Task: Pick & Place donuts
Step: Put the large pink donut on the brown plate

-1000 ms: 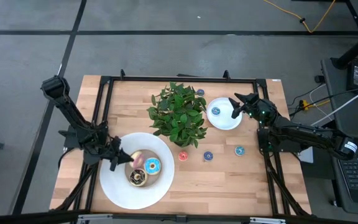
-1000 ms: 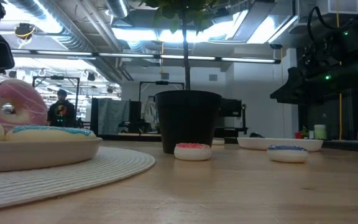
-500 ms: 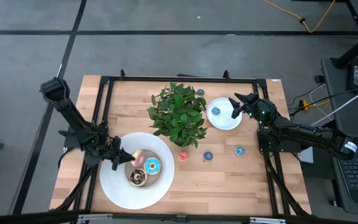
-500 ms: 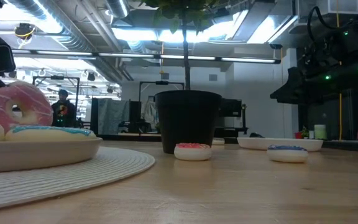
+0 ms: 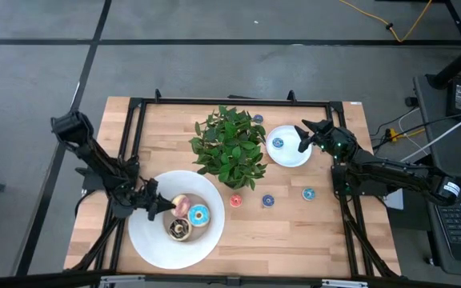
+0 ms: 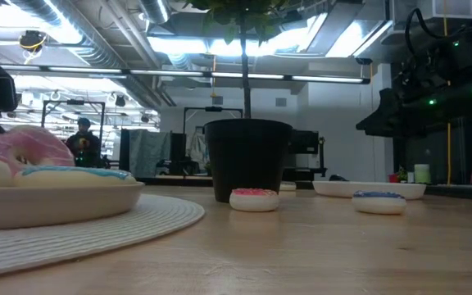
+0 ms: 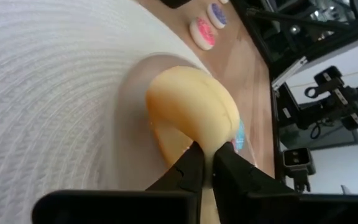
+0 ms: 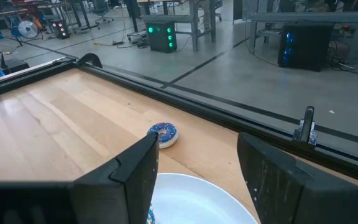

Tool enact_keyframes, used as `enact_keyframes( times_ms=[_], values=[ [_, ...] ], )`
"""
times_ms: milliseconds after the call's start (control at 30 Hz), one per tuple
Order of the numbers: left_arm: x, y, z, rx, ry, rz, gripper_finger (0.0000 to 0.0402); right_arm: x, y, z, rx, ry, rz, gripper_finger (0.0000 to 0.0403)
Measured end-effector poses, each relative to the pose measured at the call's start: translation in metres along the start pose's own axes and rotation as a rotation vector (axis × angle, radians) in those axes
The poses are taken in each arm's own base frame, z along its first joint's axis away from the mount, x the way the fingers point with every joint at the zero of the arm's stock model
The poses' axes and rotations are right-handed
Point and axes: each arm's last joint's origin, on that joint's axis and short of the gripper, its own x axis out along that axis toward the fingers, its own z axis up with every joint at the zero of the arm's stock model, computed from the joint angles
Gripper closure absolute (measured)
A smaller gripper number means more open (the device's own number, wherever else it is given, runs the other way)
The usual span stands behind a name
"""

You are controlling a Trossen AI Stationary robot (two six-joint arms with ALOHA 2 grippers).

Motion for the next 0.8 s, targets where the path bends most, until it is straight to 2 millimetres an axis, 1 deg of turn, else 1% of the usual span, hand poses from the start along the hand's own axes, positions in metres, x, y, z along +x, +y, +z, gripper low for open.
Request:
enact_keyframes(
  times_ms=[200, 433, 533, 633, 800],
  values=[
    [0.0008, 0.0, -0.0007, -0.005, -0.009, 0.0, 0.0347, 0.0, 0.0, 0.0, -0.001, 0.0, 0.0, 0.0185],
    [0.0005, -0.0005, -0.0002, -0.032, -0.012, -0.004, 0.0277, 0.0, 0.0, 0.0, 0.0, 0.0, 0.0, 0.0185],
    [0.0005, -0.0012, -0.0006, -0.065, 0.003, -0.01, 0.0255, 0.0, 0.0, 0.0001, -0.001, -0.001, 0.0, 0.0185],
    [0.0005, -0.0013, -0.0008, -0.072, 0.013, -0.011, 0.0247, 0.0, 0.0, 0.0, 0.0, 0.0, 0.0, 0.0185],
    [0.0004, -0.0015, -0.001, -0.078, 0.02, -0.012, 0.0249, 0.0, 0.0, 0.0, 0.0, 0.0, 0.0, 0.0185]
  ],
)
